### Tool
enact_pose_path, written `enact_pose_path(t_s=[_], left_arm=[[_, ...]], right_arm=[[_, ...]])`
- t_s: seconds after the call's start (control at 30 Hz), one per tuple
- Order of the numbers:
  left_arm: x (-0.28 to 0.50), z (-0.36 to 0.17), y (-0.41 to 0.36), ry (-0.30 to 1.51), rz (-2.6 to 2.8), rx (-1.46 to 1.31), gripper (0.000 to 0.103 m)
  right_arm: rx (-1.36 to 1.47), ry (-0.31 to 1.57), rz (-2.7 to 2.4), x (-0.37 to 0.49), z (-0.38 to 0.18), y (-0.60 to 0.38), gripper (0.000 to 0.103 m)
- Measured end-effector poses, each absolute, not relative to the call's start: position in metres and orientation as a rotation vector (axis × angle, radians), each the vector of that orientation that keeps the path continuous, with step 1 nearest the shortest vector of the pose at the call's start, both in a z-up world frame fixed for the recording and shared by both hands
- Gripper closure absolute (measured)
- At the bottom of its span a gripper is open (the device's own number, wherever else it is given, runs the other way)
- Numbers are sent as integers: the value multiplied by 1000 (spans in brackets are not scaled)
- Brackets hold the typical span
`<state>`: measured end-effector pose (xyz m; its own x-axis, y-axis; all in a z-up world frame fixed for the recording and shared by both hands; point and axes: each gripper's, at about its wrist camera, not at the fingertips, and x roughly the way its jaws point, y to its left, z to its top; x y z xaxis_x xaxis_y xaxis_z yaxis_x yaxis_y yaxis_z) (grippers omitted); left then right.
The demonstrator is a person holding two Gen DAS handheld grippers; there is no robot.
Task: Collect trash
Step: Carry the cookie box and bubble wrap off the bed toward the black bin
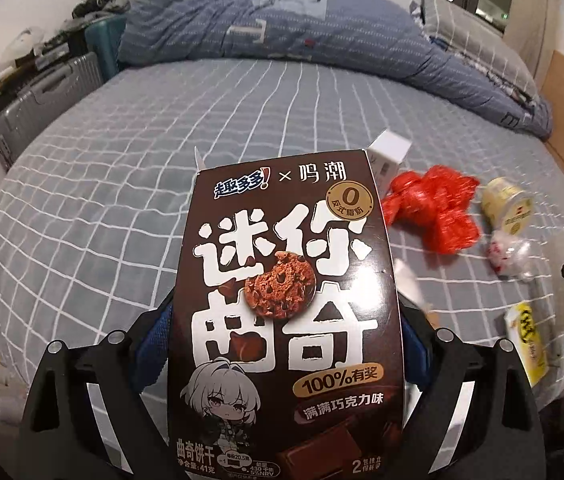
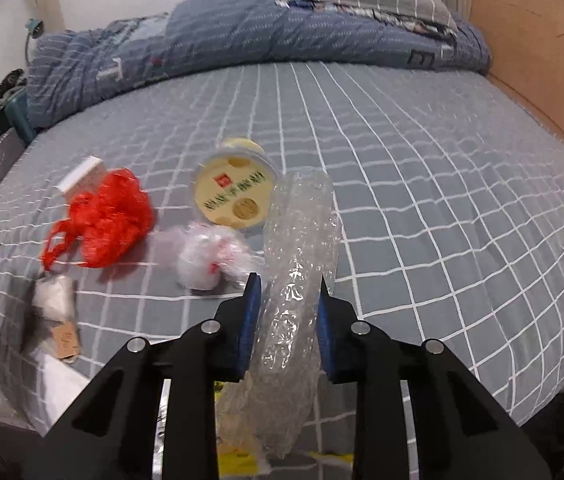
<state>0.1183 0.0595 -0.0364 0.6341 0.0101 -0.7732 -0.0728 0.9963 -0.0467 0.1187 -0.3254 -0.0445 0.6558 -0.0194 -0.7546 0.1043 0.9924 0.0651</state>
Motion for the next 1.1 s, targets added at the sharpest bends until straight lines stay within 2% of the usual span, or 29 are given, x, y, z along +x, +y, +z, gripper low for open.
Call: enact_pose_path(t_s=[0.5, 1.1], left_arm=[[43, -1, 24, 827, -1, -53, 14], [-61, -18, 11, 900, -29, -102, 14]], right_arm=[[51, 761, 25, 36, 8, -276, 78], [52, 788, 121, -69, 14, -235, 78]])
